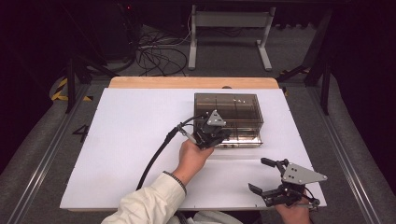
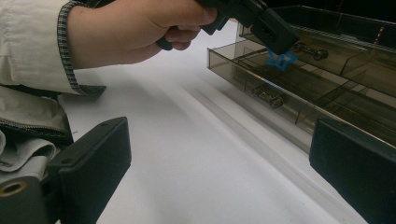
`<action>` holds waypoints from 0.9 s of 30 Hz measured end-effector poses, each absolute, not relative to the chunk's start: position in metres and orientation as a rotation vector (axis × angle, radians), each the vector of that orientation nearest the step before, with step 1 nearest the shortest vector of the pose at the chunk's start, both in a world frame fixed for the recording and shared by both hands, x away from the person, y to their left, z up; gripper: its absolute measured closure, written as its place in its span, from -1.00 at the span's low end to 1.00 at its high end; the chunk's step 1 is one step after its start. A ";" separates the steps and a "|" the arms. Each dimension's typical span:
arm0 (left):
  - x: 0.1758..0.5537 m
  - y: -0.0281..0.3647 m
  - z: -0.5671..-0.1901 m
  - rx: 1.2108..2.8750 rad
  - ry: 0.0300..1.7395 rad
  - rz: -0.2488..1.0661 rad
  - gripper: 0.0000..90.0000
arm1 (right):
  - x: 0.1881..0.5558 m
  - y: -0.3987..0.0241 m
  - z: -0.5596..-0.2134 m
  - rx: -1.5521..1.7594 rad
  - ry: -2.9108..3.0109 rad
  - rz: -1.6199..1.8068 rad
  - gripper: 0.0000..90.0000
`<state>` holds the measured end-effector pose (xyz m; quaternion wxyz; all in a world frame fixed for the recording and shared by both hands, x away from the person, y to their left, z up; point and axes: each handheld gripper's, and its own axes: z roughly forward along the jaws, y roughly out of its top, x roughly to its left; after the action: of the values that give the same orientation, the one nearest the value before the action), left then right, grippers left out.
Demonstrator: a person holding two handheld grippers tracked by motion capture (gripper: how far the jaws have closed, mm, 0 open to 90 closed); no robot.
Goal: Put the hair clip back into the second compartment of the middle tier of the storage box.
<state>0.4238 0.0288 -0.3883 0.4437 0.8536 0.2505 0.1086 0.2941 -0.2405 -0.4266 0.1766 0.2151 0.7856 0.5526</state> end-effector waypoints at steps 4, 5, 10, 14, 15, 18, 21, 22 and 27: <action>0.426 0.028 -0.390 2.130 0.665 0.280 0.96 | 0.294 -0.241 -0.427 0.609 2.225 1.564 -0.86; 0.426 0.028 -0.391 2.134 0.673 0.278 0.96 | 0.294 -0.240 -0.427 0.609 2.225 1.564 -0.86; 0.429 0.028 -0.393 2.143 0.695 0.266 0.96 | 0.294 -0.240 -0.427 0.607 2.227 1.563 -0.86; 0.430 0.028 -0.395 2.151 0.702 0.264 0.96 | 0.294 -0.241 -0.427 0.603 2.228 1.562 -0.86; 0.429 0.027 -0.396 2.153 0.703 0.272 0.96 | 0.294 -0.241 -0.427 0.603 2.229 1.562 -0.86; 0.429 0.025 -0.397 2.171 0.702 0.297 0.96 | 0.295 -0.241 -0.427 0.603 2.229 1.562 -0.86; 0.429 0.025 -0.398 2.183 0.702 0.310 0.96 | 0.295 -0.240 -0.427 0.602 2.230 1.561 -0.86; 0.429 0.025 -0.398 2.183 0.702 0.310 0.96 | 0.295 -0.240 -0.427 0.601 2.230 1.561 -0.86; 0.430 0.025 -0.399 2.193 0.711 0.315 0.95 | 0.295 -0.240 -0.427 0.603 2.229 1.562 -0.86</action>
<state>0.4296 0.0248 -0.3995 0.3962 0.8654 0.2804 0.1242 0.2948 -0.2402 -0.4272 0.1758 0.2129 0.7871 0.5516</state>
